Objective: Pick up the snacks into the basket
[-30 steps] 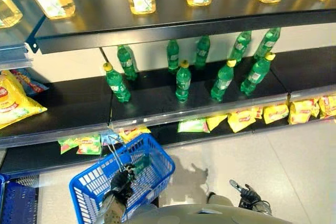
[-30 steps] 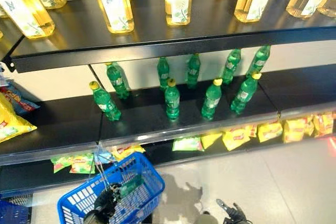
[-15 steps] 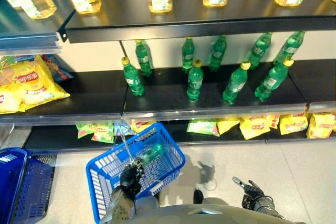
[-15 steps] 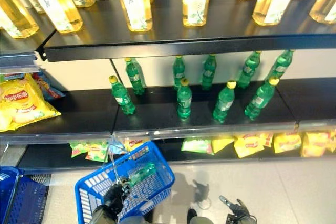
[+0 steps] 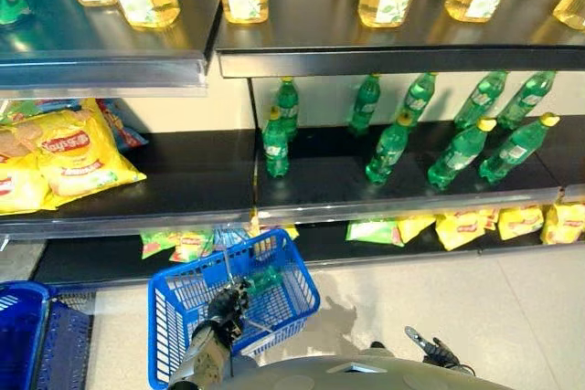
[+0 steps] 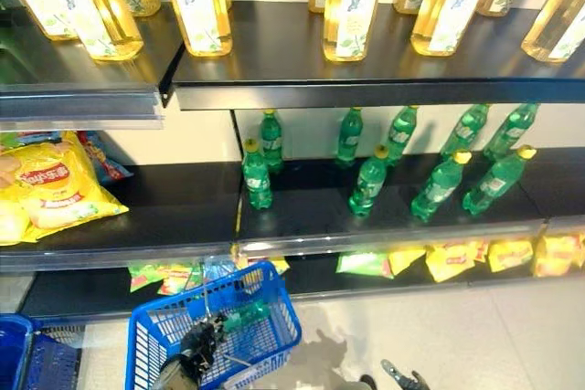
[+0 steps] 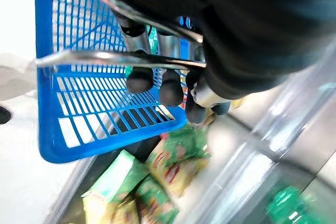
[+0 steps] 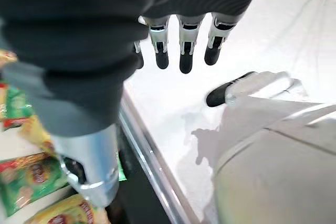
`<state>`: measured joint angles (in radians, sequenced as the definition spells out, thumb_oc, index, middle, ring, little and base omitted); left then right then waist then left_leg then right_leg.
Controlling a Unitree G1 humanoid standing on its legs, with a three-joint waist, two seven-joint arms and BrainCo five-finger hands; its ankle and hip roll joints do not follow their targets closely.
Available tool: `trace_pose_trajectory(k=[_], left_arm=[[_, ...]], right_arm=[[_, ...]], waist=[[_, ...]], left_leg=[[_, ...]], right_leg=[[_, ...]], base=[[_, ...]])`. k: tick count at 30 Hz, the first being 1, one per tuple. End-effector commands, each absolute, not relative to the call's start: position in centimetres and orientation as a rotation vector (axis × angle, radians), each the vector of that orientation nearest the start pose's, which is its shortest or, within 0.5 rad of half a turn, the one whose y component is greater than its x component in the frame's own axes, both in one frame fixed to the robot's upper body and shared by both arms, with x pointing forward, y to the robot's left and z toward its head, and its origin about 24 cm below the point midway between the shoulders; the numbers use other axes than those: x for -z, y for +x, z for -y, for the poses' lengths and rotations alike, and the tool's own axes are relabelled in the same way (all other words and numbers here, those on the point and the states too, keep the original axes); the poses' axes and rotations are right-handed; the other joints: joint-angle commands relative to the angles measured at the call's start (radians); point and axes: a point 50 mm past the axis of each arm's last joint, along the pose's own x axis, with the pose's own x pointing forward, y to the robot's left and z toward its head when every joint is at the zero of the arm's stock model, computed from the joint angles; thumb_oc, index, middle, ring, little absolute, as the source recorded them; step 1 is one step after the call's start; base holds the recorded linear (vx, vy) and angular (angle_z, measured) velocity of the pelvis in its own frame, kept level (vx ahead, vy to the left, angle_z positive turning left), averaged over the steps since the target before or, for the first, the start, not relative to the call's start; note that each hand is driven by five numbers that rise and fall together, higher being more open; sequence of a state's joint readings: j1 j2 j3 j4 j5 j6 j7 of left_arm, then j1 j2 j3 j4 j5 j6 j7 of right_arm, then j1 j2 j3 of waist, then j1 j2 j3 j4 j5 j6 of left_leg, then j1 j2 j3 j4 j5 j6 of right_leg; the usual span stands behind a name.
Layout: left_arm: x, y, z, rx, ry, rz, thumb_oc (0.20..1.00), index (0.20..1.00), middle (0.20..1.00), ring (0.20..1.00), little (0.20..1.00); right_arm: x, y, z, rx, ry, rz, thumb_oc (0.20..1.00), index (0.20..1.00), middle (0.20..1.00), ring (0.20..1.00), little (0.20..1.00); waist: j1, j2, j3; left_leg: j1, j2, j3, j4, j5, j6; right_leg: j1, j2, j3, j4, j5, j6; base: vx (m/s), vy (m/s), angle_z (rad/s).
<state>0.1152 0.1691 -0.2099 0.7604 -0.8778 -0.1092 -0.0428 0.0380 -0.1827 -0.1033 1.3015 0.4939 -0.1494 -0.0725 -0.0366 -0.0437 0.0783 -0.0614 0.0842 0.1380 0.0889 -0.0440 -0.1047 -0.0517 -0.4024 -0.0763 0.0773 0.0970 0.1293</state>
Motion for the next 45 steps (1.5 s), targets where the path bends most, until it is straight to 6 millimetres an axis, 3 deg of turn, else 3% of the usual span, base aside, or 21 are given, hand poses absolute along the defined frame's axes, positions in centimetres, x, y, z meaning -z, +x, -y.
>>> trace_pose_trajectory(k=[1,3,5,7,9,13,18,21,22,23,24,29,30,32,36,37,38,39,40,43,45], left_arm=[[8.1,18.6,-18.0,-0.157,-0.626,-0.415,0.2,0.2,0.2,0.2,0.2],[8.4,18.2,-18.0,-0.157,-0.62,-0.434,0.2,0.2,0.2,0.2,0.2],[8.5,17.8,-18.2,-0.157,-0.618,-0.437,0.2,0.2,0.2,0.2,0.2],[9.1,17.0,-18.1,-0.161,-0.619,-0.471,0.2,0.2,0.2,0.2,0.2],[9.5,16.5,-17.6,-0.157,-0.631,-0.493,0.2,0.2,0.2,0.2,0.2],[9.9,15.8,-16.4,-0.145,-0.674,-0.517,0.2,0.2,0.2,0.2,0.2],[9.1,16.6,-16.1,-0.142,-0.698,-0.478,0.2,0.2,0.2,0.2,0.2],[8.7,17.6,-16.2,-0.134,-0.694,-0.457,0.2,0.2,0.2,0.2,0.2],[8.8,17.7,-16.3,-0.138,-0.684,-0.458,0.2,0.2,0.2,0.2,0.2],[9.0,17.4,-16.6,-0.161,-0.674,-0.468,0.2,0.2,0.2,0.2,0.2],[9.0,17.4,-16.6,-0.161,-0.674,-0.468,0.2,0.2,0.2,0.2,0.2],[9.4,17.1,-16.6,-0.21,-0.686,-0.477,0.2,0.2,0.2,0.2,0.2],[9.6,17.0,-16.5,-0.216,-0.689,-0.489,0.2,0.2,0.2,0.2,0.2],[9.6,17.1,-16.3,-0.211,-0.69,-0.49,0.2,0.2,0.2,0.2,0.2],[9.4,17.7,-16.4,-0.185,-0.689,-0.482,0.2,0.2,0.2,0.2,0.2],[8.9,18.5,-17.0,-0.164,-0.65,-0.458,0.2,0.2,0.2,0.2,0.2],[8.9,18.5,-17.0,-0.164,-0.649,-0.457,0.2,0.2,0.2,0.2,0.2],[8.3,18.9,-17.5,-0.144,-0.625,-0.432,0.2,0.2,0.2,0.2,0.2],[8.3,18.9,-17.5,-0.144,-0.625,-0.432,0.2,0.2,0.2,0.2,0.2],[8.1,19.1,-17.8,-0.12,-0.58,-0.433,0.2,0.2,0.2,0.2,0.2],[8.5,18.5,-18.1,-0.135,-0.577,-0.449,0.2,0.2,0.2,0.2,0.2]], right_arm=[[15.5,9.4,25.4,0.605,0.217,-1.03,1.0,1.0,1.0,1.0,1.0],[15.5,9.7,25.2,0.58,0.211,-1.027,1.0,1.0,1.0,1.0,1.0],[15.5,10.1,24.9,0.545,0.205,-1.023,1.0,1.0,1.0,1.0,1.0],[15.6,10.0,24.4,0.523,0.209,-1.023,1.0,1.0,1.0,1.0,1.0],[15.7,9.6,24.2,0.521,0.221,-1.021,1.0,1.0,1.0,1.0,1.0],[16.0,8.2,24.2,0.525,0.206,-1.055,1.0,1.0,1.0,1.0,1.0],[15.9,8.7,24.0,0.478,0.175,-1.052,1.0,1.0,1.0,1.0,1.0],[15.8,9.1,24.3,0.476,0.148,-1.052,1.0,1.0,1.0,1.0,1.0],[15.8,9.0,24.3,0.474,0.14,-1.062,1.0,1.0,1.0,1.0,1.0],[15.9,8.8,24.4,0.476,0.128,-1.077,1.0,1.0,1.0,1.0,1.0],[15.9,8.8,24.4,0.476,0.128,-1.078,1.0,1.0,1.0,1.0,1.0],[15.8,8.9,24.7,0.469,0.101,-1.069,1.0,1.0,1.0,1.0,1.0],[15.7,9.0,24.8,0.484,0.112,-1.059,1.0,1.0,1.0,1.0,1.0],[15.7,8.9,24.9,0.487,0.115,-1.059,1.0,1.0,1.0,1.0,1.0],[15.9,8.2,25.0,0.499,0.139,-1.085,1.0,1.0,1.0,1.0,1.0],[15.7,8.6,25.1,0.548,0.179,-1.058,1.0,1.0,1.0,1.0,1.0],[15.7,8.7,25.0,0.548,0.18,-1.058,1.0,1.0,1.0,1.0,1.0],[15.5,9.6,24.9,0.553,0.211,-1.022,1.0,1.0,1.0,1.0,1.0],[15.5,9.6,24.9,0.553,0.211,-1.022,1.0,1.0,1.0,1.0,1.0],[15.4,10.5,24.7,0.534,0.214,-1.004,1.0,1.0,1.0,1.0,1.0],[15.3,10.8,24.6,0.53,0.218,-0.994,1.0,1.0,1.0,1.0,1.0]], waist=[[0.045,0.048,-0.015],[0.045,0.063,-0.023],[0.058,0.075,-0.025],[0.058,0.074,-0.02],[0.044,0.065,-0.013],[0.02,0.06,-0.017],[0.008,0.067,0.001],[-0.008,0.039,0.031],[-0.001,0.035,0.027],[0.007,0.035,0.004],[0.006,0.034,0.004],[0.006,0.043,-0.003],[-0.001,0.061,-0.006],[-0.001,0.07,-0.009],[-0.01,0.073,-0.022],[-0.007,0.049,-0.01],[-0.007,0.047,-0.01],[0.001,0.032,0.005],[0.002,0.031,0.005],[0.013,0.012,0.018],[0.02,0.006,0.026]], left_leg=[[-0.013,0.041,-0.033,-0.092,0.081,0.036],[0.005,-0.006,-0.035,-0.142,0.1,0.063],[0.021,-0.045,-0.028,-0.174,0.102,0.093],[0.033,-0.078,-0.025,-0.176,0.108,0.104],[0.044,-0.112,-0.038,-0.173,0.116,0.111],[0.056,-0.16,-0.084,-0.167,0.115,0.123],[0.043,-0.174,-0.096,-0.078,0.085,0.124],[-0.039,-0.086,0.025,0.021,0.088,0.072],[-0.045,-0.075,0.003,0.006,0.094,0.072],[-0.046,-0.027,-0.034,-0.064,0.145,0.056],[-0.043,-0.028,-0.034,-0.068,0.147,0.056],[-0.051,0.196,-0.043,-0.176,0.289,-0.022],[-0.031,0.26,-0.033,-0.176,0.342,-0.052],[-0.017,0.268,-0.051,-0.176,0.353,-0.062],[0.017,0.223,-0.029,-0.162,0.231,-0.062],[-0.013,0.186,-0.023,-0.065,0.163,-0.056],[-0.019,0.185,-0.025,-0.056,0.158,-0.055],[-0.067,0.17,-0.024,0.021,0.107,-0.052],[-0.067,0.169,-0.023,0.023,0.105,-0.051],[-0.104,0.143,-0.019,0.105,0.035,-0.023],[-0.101,0.122,0.003,0.142,-0.004,0.005]], right_leg=[[0.018,-0.067,-0.117,-0.073,0.289,0.107],[0.028,0.011,-0.121,-0.032,0.173,0.08],[0.009,0.135,-0.129,0.034,0.022,0.045],[0.004,0.259,-0.113,0.064,-0.069,0.009],[-0.007,0.38,-0.023,0.079,-0.104,-0.023],[0.022,0.452,0.09,0.016,-0.101,-0.071],[0.031,0.419,0.057,0.025,-0.094,-0.069],[0.034,0.363,0.017,0.01,-0.088,-0.063],[0.043,0.353,0.017,-0.012,-0.082,-0.057],[0.06,0.335,0.027,-0.048,-0.075,-0.041],[0.062,0.334,0.026,-0.049,-0.075,-0.041],[0.07,0.253,0.049,-0.06,-0.091,-0.004],[0.071,0.228,0.048,-0.057,-0.089,0.012],[0.074,0.221,0.05,-0.055,-0.088,0.019],[0.107,0.136,0.053,-0.077,-0.062,0.066],[0.101,0.082,0.048,-0.096,-0.006,0.087],[0.101,0.08,0.047,-0.098,-0.005,0.088],[0.088,0.044,0.041,-0.112,0.025,0.11],[0.088,0.043,0.041,-0.113,0.025,0.111],[0.057,-0.009,0.026,-0.111,0.122,0.123],[0.036,-0.047,0.017,-0.09,0.225,0.117]], base=[[-0.05,0.549,-0.11],[-0.02,0.628,-0.24],[0.0,0.456,-0.42],[0.0,0.307,-0.33],[0.04,0.218,-0.17],[0.07,0.103,0.53],[0.01,0.023,0.36],[-0.11,0.077,0.82],[0.06,0.145,0.56],[0.09,0.111,0.16],[0.14,0.169,-0.14],[0.1,0.321,-0.08],[0.08,0.415,-0.27],[0.1,0.389,-0.08],[0.13,0.478,-0.02],[0.04,0.415,0.21],[-0.05,0.446,0.05],[-0.05,0.193,-0.04],[-0.06,0.296,-0.07],[-0.02,0.232,-0.17],[0.02,0.244,-0.31]])
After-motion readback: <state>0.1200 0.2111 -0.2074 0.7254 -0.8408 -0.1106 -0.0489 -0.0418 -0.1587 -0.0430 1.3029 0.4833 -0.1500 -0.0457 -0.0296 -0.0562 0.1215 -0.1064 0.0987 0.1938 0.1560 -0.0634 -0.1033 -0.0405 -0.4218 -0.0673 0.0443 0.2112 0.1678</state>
